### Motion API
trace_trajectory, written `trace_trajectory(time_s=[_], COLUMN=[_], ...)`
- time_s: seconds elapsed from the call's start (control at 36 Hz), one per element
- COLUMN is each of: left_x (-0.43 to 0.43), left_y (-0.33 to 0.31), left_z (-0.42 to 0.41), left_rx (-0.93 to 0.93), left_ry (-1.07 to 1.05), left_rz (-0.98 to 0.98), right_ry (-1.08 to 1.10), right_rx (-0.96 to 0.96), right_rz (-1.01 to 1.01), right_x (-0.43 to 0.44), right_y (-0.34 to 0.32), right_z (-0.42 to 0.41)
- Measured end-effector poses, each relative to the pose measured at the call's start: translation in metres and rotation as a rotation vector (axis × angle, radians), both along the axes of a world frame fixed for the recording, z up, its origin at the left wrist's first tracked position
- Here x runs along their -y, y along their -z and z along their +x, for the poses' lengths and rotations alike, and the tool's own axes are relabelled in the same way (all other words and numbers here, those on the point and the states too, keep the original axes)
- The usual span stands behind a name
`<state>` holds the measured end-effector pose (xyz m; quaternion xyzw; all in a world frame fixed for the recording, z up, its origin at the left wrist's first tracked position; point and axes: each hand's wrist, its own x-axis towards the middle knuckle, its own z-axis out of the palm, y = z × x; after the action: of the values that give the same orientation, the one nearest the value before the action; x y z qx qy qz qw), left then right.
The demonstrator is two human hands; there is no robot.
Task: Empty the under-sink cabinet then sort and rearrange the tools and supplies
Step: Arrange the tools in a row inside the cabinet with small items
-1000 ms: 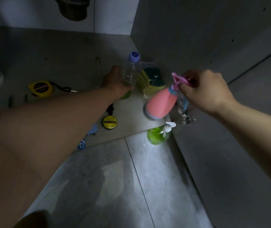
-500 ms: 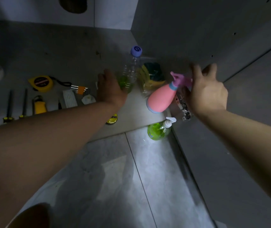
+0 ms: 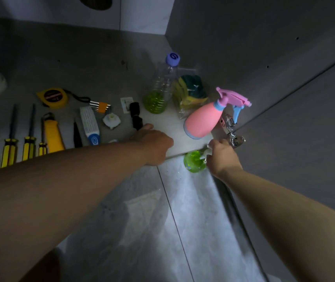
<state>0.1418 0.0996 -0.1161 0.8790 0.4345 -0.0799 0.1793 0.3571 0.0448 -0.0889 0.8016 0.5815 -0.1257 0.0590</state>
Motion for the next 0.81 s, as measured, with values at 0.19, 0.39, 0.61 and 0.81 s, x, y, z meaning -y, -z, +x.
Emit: trace_trajectory(time_s=[0.19, 0.39, 0.61, 0.81], left_x=[0.002, 0.021, 0.016, -0.008], left_y=[-0.001, -0.003, -0.013, -0.015], left_z=[-0.005, 0.007, 0.003, -0.004], left_rx=[0.017, 0.269, 0.803, 0.603], left_ry=[0.058, -0.032, -0.325, -0.531], left_rz=[-0.058, -0.164, -0.276, -0.087], right_ry=[-0.182, -0.231, -0.160, -0.004], right_rx=[-0.014, -0.110, -0.475, -0.647], right_rz=[0.216, 0.481, 0.607, 0.559], right_x=[0.018, 0.008, -0.012, -0.021], right_y=[-0.017, -0.084, -0.111, -0.086], right_z=[-0.005, -0.024, -0.055, -0.069])
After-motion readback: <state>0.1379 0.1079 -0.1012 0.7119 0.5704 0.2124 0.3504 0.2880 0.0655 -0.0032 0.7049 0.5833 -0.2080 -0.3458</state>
